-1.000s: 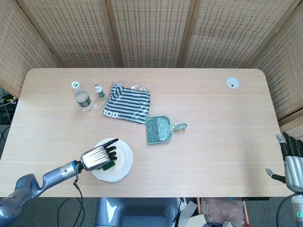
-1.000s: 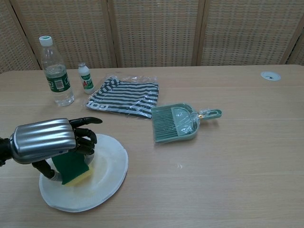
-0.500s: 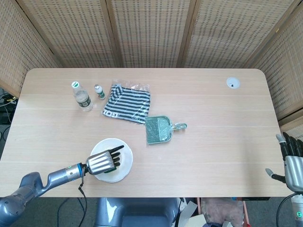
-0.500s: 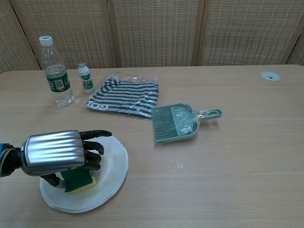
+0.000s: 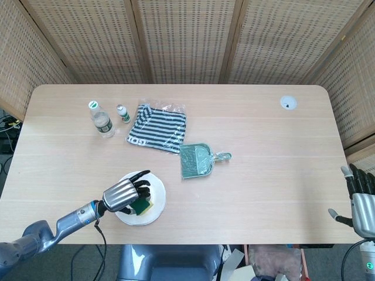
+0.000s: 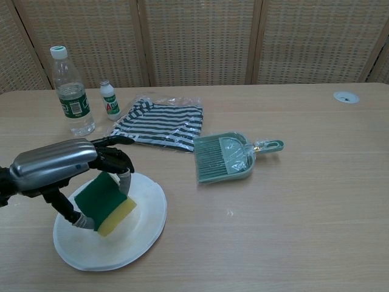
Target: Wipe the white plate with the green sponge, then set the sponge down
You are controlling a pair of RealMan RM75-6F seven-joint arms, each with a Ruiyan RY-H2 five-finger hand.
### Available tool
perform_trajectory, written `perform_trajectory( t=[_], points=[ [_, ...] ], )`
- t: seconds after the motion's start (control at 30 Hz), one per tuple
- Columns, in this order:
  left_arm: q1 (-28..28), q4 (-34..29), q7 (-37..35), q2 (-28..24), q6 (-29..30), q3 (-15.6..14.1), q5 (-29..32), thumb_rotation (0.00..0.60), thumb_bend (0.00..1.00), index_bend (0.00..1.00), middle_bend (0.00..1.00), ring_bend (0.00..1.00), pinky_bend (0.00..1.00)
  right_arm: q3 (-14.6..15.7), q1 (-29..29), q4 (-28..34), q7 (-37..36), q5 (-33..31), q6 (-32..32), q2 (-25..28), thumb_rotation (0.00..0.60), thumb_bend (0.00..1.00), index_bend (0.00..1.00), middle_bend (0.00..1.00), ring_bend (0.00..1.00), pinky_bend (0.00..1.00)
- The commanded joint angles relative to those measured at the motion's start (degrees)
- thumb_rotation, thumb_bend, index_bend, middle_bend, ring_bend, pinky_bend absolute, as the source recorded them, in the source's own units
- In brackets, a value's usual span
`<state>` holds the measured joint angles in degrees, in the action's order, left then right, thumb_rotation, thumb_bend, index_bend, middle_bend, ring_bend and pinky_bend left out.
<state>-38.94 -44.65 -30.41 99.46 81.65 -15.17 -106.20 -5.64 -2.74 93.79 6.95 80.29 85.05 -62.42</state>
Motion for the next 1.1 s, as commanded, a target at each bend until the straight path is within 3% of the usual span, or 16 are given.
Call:
perform_trajectory(
  t=[0.03, 0.37, 0.6, 0.83, 1.1],
  points=[
    [0.9, -13.2, -11.3, -6.7, -6.3, 0.3, 5.9, 0.6, 0.39, 0.62, 0.47, 0.26, 0.02, 0.0, 0.0, 0.0, 0.2, 0.0, 0.0, -0.1, 0.6, 0.0, 0.0, 0.0, 0.0, 0.0],
    [1.3, -19.6, -18.5, -9.4, -12.1, -0.3, 8.3, 0.6, 0.39, 0.62, 0.47, 0.26, 0.02, 0.0, -0.1, 0.1, 0.6, 0.0, -0.1, -0.2, 0.6, 0.0, 0.0, 0.0, 0.0, 0.0],
    [2.0, -16.8, -19.8, -7.1, -13.2, 1.3, 9.2, 0.6, 0.39, 0.62, 0.47, 0.26, 0.01, 0.0, -0.2, 0.0, 0.6, -0.1, -0.2, -0.3, 0.6, 0.0, 0.0, 0.0, 0.0, 0.0],
    [3.7, -9.9, -19.5, -0.6, -13.4, 2.7, 9.4, 0.6, 0.39, 0.62, 0.47, 0.26, 0.0, -0.1, -0.1, -0.1, 0.6, -0.4, -0.2, -0.3, 0.6, 0.0, 0.0, 0.0, 0.0, 0.0],
    [5.5, -4.5, -20.8, 3.3, -11.3, 2.3, 7.7, 0.6, 0.39, 0.62, 0.47, 0.26, 0.0, -0.1, -0.1, -0.1, 0.3, -0.2, -0.2, -0.2, 0.6, 0.0, 0.0, 0.0, 0.0, 0.0]
  ],
)
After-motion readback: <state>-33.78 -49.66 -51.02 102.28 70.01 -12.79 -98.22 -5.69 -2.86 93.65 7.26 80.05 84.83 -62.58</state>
